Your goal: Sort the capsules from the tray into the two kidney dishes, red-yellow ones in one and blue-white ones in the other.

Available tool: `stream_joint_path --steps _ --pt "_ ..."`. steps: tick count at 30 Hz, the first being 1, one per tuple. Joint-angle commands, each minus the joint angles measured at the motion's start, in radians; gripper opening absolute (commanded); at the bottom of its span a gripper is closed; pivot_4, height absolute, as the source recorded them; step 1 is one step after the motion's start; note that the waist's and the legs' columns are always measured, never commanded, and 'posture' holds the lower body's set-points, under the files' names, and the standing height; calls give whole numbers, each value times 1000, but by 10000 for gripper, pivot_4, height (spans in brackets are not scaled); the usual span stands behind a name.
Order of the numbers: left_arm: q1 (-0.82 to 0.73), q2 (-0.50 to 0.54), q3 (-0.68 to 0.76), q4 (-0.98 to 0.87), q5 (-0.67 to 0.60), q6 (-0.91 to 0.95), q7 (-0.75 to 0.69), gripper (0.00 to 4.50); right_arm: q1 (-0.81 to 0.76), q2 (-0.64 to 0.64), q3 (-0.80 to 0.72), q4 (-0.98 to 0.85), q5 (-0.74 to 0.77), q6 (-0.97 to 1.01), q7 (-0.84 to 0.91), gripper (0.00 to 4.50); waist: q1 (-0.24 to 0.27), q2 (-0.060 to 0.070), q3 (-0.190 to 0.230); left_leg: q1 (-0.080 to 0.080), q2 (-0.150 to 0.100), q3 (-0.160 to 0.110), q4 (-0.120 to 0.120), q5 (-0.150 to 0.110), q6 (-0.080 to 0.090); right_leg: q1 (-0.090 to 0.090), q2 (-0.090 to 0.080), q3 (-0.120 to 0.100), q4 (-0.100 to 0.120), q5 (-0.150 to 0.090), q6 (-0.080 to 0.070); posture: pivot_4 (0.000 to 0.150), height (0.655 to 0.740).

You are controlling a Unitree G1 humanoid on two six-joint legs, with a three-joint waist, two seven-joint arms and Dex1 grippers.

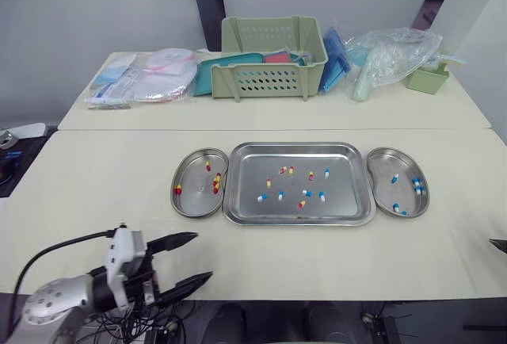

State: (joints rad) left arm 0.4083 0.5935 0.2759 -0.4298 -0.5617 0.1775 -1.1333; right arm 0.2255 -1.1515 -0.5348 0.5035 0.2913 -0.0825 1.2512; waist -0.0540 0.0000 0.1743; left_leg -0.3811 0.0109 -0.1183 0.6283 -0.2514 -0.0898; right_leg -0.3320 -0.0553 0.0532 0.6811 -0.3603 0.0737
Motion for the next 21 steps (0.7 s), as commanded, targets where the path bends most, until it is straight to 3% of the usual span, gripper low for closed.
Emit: stream_joint_path --steps 1,12,17,21 --pt "-23 -58 -41 -8 38 -110 35 45000 40 12 -71 -60 14 -3 -16 44756 0 0 0 0 0 0 0 0 0 0 0 1 0 0 0 1500 7390" --pt "-5 -120 -62 60 59 -207 86 45000 177 16 -197 -282 47 137 22 44756 0 -2 1 1 0 7 0 -1 3 -1 0 7 0 0 1 1500 7390" --pt "-2 -112 -74 73 61 -227 83 45000 157 -5 -195 -525 81 248 32 44756 -1 -3 2 2 0 8 0 -1 3 -1 0 8 0 1 2 1500 7390" --pt "-2 -109 -84 74 63 -233 85 45000 50 -32 -85 -764 188 419 5 44756 -1 -2 1 2 0 8 0 -1 3 -1 0 8 0 1 2 1500 7390"
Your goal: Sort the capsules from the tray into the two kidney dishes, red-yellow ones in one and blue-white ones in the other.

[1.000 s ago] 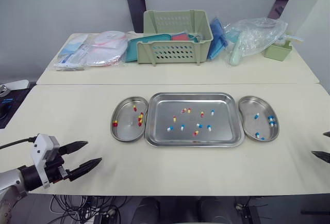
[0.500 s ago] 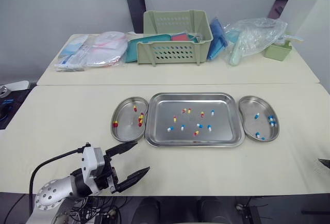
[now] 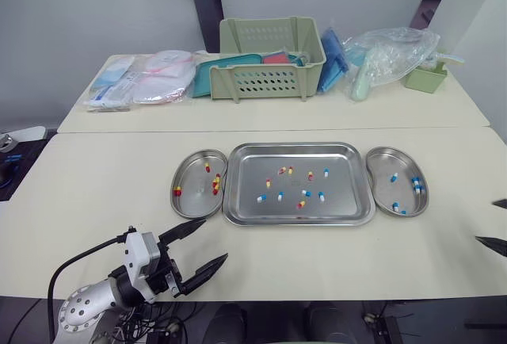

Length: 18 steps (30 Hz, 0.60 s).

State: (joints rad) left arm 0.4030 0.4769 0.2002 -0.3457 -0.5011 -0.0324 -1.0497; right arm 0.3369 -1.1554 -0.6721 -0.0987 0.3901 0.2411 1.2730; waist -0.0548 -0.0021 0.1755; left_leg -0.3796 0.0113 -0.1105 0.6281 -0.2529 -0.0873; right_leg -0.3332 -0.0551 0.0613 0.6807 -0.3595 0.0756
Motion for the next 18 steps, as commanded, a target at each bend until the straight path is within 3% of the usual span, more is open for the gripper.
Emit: stream_joint_path --steps 1,5,7,11,18 --pt "3 9 -11 -10 4 -25 1 45000 -86 -30 74 -198 106 123 -20 44756 1 1 0 0 0 0 0 0 0 0 0 0 0 0 0 1500 7390" --pt "3 6 -16 -10 6 -30 10 45000 -195 -28 204 -337 162 173 -28 43048 18 -6 3 -1 1 -1 1 0 0 -1 0 -1 -1 0 0 1500 7390" --pt "1 8 -19 -11 7 -31 15 45000 -258 -23 272 -382 190 203 -39 38920 25 -8 4 -3 0 -1 1 0 0 -1 0 -1 -2 1 1 1500 7390" --pt "-5 8 -28 -12 11 -34 24 45000 -422 25 455 -422 167 208 -73 25838 26 -10 5 -2 0 -1 1 0 0 -1 0 -1 -1 1 1 1500 7390" --pt "-23 11 -48 -9 18 -43 28 45000 -741 244 841 -368 -22 251 -185 25838 15 -12 6 -2 1 -1 1 0 0 -3 0 -1 0 1 1 1500 7390"
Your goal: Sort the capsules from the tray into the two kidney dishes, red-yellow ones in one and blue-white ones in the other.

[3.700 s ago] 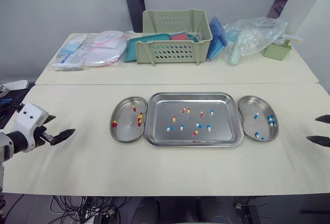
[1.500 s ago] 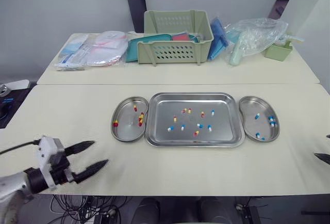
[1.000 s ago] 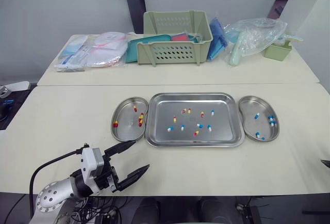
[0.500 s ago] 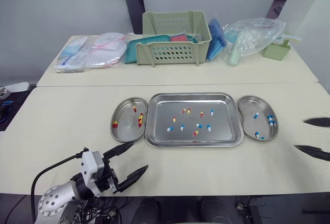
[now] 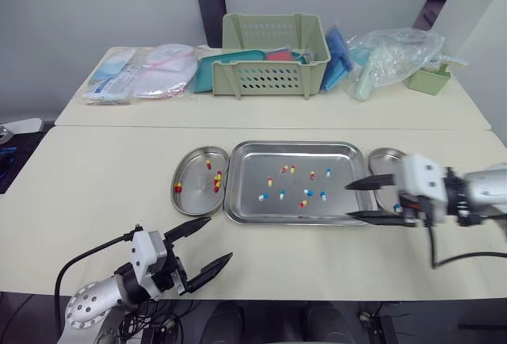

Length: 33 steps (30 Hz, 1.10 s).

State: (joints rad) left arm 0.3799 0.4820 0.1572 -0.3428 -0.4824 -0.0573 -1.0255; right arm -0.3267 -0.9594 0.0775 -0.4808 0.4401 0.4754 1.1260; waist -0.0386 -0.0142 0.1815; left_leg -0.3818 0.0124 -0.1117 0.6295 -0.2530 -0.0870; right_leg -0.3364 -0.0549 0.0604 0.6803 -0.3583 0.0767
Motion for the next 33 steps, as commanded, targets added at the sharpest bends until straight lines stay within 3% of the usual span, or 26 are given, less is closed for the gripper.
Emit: stream_joint_path --steps 1,7,14,30,33 --pt "-3 7 -7 -11 -1 -19 3 45000 -111 74 131 30 -94 29 -43 25838 -1 0 0 0 0 0 0 0 0 0 0 0 0 0 0 1500 7390" --pt "-19 15 -22 1 2 -22 1 45000 -299 260 319 174 -197 73 -55 25838 4 0 0 0 0 -1 0 0 0 -1 0 0 1 0 -1 1500 7390" --pt "-33 21 -35 13 5 -28 0 45000 -440 427 457 454 -322 -44 -10 25838 3 0 0 -1 0 -1 0 0 0 -2 0 -1 1 0 -1 1500 7390" --pt "-19 22 -44 16 21 -49 13 45000 -566 609 488 828 -442 -166 71 25838 -13 0 0 -1 0 -1 0 0 0 -3 0 -1 2 1 -1 1500 7390" --pt "-19 22 -46 18 23 -52 16 45000 -584 627 489 888 -463 -173 82 19529 -14 0 0 -1 0 -1 0 0 0 -3 0 -1 2 1 -1 1500 7390"
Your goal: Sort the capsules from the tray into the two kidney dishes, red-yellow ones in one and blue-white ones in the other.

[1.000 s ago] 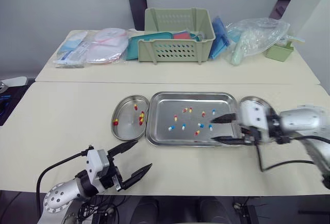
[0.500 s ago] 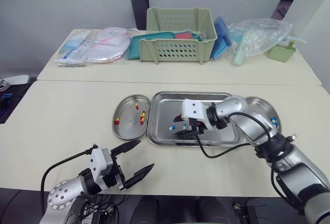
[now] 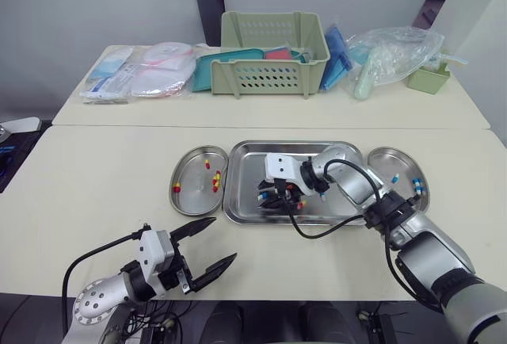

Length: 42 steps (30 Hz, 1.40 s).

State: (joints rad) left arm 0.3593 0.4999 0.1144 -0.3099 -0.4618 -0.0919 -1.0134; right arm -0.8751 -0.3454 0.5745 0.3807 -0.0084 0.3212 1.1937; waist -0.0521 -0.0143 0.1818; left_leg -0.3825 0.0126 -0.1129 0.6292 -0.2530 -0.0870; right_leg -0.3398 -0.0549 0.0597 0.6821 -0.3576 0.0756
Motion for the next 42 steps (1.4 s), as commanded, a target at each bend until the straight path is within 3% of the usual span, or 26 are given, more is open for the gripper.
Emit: stream_joint_path --steps 1,7,8,16,21,26,34,42 --pt "2 4 -3 -14 3 -18 4 45000 -39 19 -12 37 -19 -21 17 16661 -1 0 0 0 0 0 0 0 0 0 0 0 0 0 0 1500 7390" --pt "1 3 -7 -13 6 -20 6 45000 -53 30 -19 39 -38 -49 33 1209 -4 0 0 0 0 0 0 0 0 -1 0 0 0 0 0 1500 7390" --pt "-1 3 -8 -11 6 -20 4 45000 -52 26 -21 23 -39 -57 38 526 -4 0 0 0 0 0 0 0 0 -1 0 0 0 0 0 1500 7390" --pt "-22 15 -19 0 5 -34 -26 45000 18 -48 -106 -269 13 40 46 526 -2 0 0 -2 0 0 0 0 0 -2 0 0 0 0 0 1500 7390" --pt "-60 37 -56 2 -10 -65 -101 45000 271 -222 -322 -758 135 303 -23 526 23 0 0 -7 0 -2 1 0 0 -4 0 -2 -1 0 0 1500 7390" --pt "-97 33 -86 7 -25 -64 -129 45000 474 -347 -566 -974 221 504 -120 526 19 0 0 -9 -1 -3 1 0 0 -4 0 -3 -1 0 0 1500 7390" --pt "-148 14 -123 2 -46 -49 -133 45000 749 -481 -936 -912 235 517 -217 526 20 0 0 -8 -1 -1 1 0 0 -4 0 -2 -1 0 0 1500 7390" --pt "-159 2 -142 15 -43 -63 -140 45000 867 -464 -1018 -811 242 464 -330 526 16 1 0 -6 -1 1 1 0 0 -3 0 0 0 0 0 1500 7390"
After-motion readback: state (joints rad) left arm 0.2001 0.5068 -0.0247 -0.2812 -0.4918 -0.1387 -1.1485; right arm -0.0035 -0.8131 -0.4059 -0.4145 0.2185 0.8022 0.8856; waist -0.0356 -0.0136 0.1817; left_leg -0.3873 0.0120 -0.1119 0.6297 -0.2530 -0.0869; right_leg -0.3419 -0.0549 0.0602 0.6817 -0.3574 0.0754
